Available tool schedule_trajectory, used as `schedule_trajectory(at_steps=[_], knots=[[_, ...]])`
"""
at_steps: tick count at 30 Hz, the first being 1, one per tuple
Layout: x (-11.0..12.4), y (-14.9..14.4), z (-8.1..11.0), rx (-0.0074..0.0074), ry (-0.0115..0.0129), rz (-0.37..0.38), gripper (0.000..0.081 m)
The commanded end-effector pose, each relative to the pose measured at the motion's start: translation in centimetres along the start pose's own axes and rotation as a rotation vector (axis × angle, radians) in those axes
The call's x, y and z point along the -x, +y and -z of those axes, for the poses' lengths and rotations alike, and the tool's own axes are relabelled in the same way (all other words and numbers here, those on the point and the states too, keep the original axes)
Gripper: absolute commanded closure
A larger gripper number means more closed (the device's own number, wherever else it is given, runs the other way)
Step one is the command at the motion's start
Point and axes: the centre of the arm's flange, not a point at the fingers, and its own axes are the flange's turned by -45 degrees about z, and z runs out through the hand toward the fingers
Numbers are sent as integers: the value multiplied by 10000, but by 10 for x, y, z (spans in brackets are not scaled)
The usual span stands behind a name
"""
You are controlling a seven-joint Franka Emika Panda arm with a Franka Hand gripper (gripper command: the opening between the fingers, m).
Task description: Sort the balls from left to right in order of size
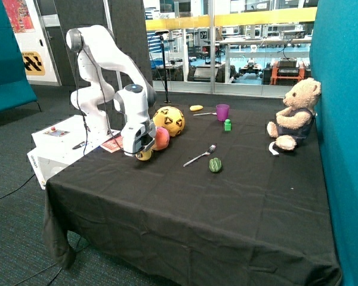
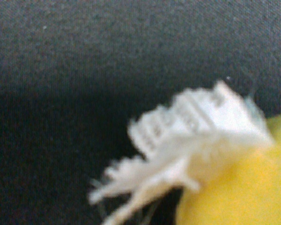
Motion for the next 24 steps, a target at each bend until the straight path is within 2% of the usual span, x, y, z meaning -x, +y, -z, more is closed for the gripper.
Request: schedule_trajectory(at_steps=[1,8,24], knots=[[5,3,2,24,1,-39,141],[9,6,3,24,2,-76,116],[14,5,9,24,1,-12,124]])
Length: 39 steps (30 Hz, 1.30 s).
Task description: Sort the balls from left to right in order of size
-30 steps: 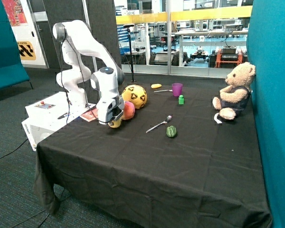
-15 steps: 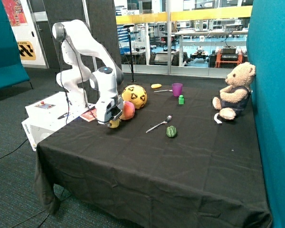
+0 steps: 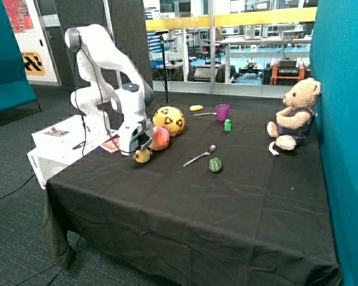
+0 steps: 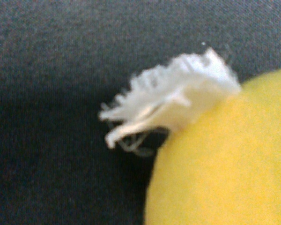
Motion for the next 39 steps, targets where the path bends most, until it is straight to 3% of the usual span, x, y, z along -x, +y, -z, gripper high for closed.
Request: schedule_trajectory(at_steps=[1,10,20,39], knots=[[3,0,6,-1,-11,53,125],[1,-4,24,-2,-11,315,145],[-1,-11,58,-2,-11,872,165],[22,-24,94,-2,-11,1175,197]])
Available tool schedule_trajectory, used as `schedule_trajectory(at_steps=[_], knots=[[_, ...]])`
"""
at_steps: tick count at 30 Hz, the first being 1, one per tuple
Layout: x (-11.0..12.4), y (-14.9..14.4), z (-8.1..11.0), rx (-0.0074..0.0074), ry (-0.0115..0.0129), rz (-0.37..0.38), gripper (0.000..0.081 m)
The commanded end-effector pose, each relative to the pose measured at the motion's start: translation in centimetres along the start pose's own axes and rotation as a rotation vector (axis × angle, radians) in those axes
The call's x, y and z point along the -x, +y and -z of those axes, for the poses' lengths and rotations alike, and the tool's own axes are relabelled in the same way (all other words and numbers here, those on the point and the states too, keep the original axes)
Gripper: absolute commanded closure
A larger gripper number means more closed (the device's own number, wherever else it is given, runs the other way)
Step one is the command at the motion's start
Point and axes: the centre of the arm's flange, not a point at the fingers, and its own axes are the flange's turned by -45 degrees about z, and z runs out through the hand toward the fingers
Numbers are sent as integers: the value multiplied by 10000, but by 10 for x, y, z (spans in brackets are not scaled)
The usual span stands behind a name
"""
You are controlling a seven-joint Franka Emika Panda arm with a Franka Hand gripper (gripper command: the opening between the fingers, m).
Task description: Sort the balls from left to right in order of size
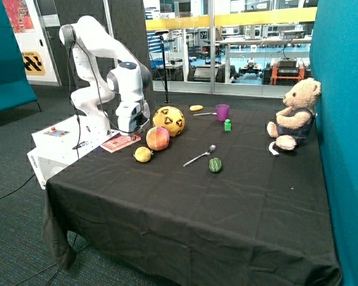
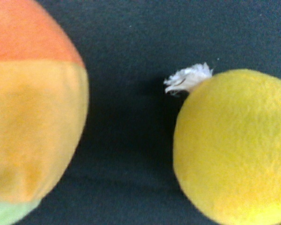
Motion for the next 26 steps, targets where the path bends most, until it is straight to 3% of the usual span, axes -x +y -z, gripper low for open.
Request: schedule_trajectory(at_steps=[1,10,26], knots=[[10,-7,16,31,38,149,196],[2,-6,20,31,38,209,200],[-39,-28,27,32,37,1049,196]])
